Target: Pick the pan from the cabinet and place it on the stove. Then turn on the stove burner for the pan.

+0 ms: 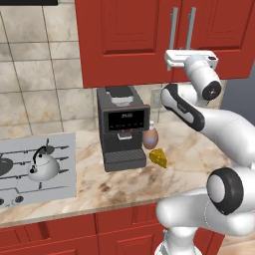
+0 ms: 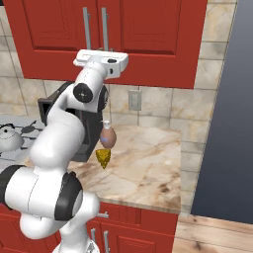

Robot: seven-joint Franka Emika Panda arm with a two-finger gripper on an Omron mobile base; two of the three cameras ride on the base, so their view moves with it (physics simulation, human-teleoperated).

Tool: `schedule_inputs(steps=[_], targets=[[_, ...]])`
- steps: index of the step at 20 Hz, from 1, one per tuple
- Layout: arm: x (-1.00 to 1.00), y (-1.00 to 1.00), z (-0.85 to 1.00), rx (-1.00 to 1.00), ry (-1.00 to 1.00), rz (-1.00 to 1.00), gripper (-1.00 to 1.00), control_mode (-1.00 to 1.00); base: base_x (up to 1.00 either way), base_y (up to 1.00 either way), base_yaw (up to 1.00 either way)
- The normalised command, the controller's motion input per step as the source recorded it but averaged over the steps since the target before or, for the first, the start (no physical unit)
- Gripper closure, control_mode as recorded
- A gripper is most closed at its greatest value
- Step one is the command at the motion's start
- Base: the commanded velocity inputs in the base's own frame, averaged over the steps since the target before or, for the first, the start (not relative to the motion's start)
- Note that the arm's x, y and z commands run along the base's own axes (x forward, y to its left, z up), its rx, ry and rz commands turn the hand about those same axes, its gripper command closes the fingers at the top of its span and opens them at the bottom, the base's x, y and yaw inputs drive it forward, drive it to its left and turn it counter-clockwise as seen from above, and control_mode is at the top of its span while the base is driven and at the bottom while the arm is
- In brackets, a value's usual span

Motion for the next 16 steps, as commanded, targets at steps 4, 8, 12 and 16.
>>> schedule_inputs(steps=[4, 8, 12, 16], targets=[[0.01, 0.02, 0.0, 0.0, 0.0, 0.01, 1.0, -1.0, 0.0, 0.0, 0.0], [0.01, -0.01, 0.0, -0.02, 0.06, 0.09, 1.0, -1.0, 0.0, 0.0, 0.0], [-0.03, -0.12, 0.01, -0.05, 0.09, 0.12, 1.0, -1.0, 0.0, 0.0, 0.0], [-0.34, -0.25, 0.25, -0.06, 0.04, 0.1, 1.0, -1.0, 0.0, 0.0, 0.0]])
